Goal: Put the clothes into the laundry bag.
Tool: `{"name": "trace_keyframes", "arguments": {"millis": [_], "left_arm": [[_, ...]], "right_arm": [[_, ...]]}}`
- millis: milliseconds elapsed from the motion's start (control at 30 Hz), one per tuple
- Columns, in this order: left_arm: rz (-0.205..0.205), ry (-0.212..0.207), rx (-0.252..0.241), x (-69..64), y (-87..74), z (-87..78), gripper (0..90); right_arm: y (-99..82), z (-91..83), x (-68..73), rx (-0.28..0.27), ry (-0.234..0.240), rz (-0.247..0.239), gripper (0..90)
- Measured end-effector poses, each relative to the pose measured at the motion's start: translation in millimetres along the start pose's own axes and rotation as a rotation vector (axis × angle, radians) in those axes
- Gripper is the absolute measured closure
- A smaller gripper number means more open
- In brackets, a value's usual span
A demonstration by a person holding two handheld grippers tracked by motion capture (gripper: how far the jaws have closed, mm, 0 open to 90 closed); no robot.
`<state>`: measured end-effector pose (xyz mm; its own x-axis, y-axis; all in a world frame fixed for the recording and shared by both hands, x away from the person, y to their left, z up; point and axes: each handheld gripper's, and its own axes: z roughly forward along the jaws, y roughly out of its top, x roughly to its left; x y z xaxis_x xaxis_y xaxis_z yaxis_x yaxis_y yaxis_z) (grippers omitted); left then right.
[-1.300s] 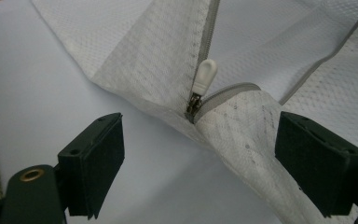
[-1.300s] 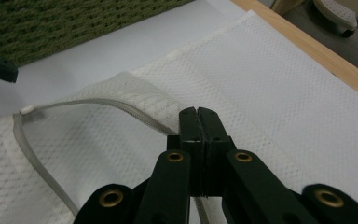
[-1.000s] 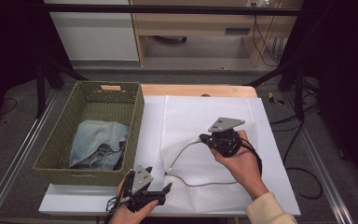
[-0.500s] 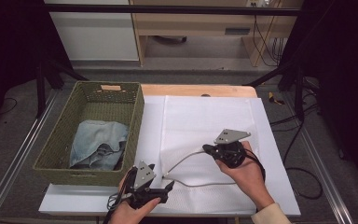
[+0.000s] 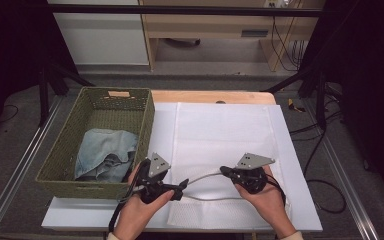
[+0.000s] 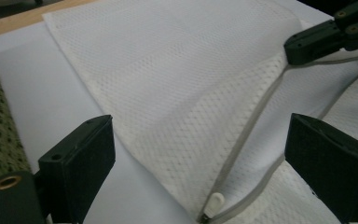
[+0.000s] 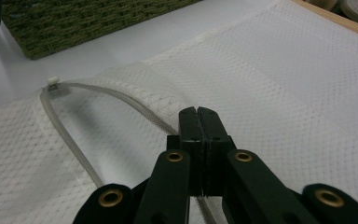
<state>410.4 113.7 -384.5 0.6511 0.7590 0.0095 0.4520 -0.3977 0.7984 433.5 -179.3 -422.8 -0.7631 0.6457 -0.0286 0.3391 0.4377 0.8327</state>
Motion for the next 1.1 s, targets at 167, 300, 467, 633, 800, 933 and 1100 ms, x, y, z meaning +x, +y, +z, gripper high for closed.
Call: {"name": "trace_keyframes", "arguments": {"millis": [167,300,467,633,800,933,1100], "left_arm": [[0.015,0.035,0.019,9.4,12.0,-6.5,8.4],[0.025,0.073,0.027,16.1,20.8,-15.2,8.7],[0.019,0.117,0.039,27.2,29.4,-26.8,8.8],[0.028,0.181,0.079,37.1,33.9,-42.1,7.1],[0.023,0.211,0.097,48.9,33.2,-54.2,7.1],[0.014,0.225,0.104,58.8,32.0,-61.3,7.3],[-0.001,0.258,0.110,73.5,30.8,-68.4,7.6]], "right_arm": [[-3.4,-3.7,2.2,-0.003,-0.020,-0.020,89.9],[-7.5,-3.4,4.3,-0.012,-0.014,-0.020,89.9],[-10.5,-4.0,7.3,-0.019,0.005,-0.024,89.8],[-13.1,-3.5,9.2,-0.013,0.003,-0.025,89.8],[-14.9,-1.6,10.9,0.001,0.000,-0.031,89.8],[-15.4,-4.2,10.6,-0.006,-0.004,-0.027,89.8],[-15.6,-4.6,11.6,-0.024,-0.002,-0.039,89.8]]}}
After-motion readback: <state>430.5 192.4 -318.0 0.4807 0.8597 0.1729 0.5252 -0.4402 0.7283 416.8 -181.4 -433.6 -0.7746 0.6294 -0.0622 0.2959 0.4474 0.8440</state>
